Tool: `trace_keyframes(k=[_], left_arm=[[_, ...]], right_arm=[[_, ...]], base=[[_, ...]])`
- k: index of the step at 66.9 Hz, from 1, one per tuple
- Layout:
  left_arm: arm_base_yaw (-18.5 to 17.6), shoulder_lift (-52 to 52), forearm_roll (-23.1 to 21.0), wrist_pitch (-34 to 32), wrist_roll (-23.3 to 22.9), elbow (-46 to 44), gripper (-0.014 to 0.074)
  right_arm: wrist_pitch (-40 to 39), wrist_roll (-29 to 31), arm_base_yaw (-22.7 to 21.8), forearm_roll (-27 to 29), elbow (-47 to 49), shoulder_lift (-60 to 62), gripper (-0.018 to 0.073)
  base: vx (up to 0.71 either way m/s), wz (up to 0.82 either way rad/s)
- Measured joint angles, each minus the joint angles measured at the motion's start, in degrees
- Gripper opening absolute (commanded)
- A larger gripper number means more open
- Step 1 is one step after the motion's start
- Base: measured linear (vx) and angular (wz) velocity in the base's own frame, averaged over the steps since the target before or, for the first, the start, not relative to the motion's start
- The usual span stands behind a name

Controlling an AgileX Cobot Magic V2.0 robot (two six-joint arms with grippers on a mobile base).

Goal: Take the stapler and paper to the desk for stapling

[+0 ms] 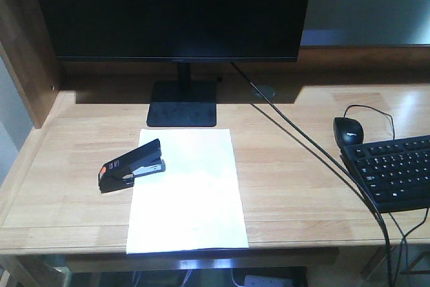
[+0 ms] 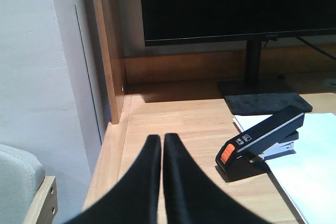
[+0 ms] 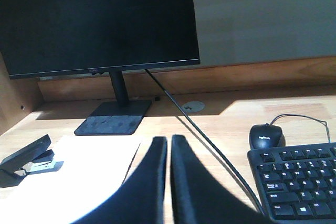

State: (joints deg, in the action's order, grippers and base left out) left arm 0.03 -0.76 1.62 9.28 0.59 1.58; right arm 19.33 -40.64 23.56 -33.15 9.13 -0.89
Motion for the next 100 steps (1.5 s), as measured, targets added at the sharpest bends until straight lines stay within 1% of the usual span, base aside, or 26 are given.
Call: trace_keyframes(k=[100], left_arm=[[0.0, 0.0, 0.13, -0.13, 0.0, 0.0, -0.0007]], right_arm=[[0.0, 0.0, 0.0, 0.0, 0.0, 0.0, -0.0009]], base=[[0.0, 0.0]])
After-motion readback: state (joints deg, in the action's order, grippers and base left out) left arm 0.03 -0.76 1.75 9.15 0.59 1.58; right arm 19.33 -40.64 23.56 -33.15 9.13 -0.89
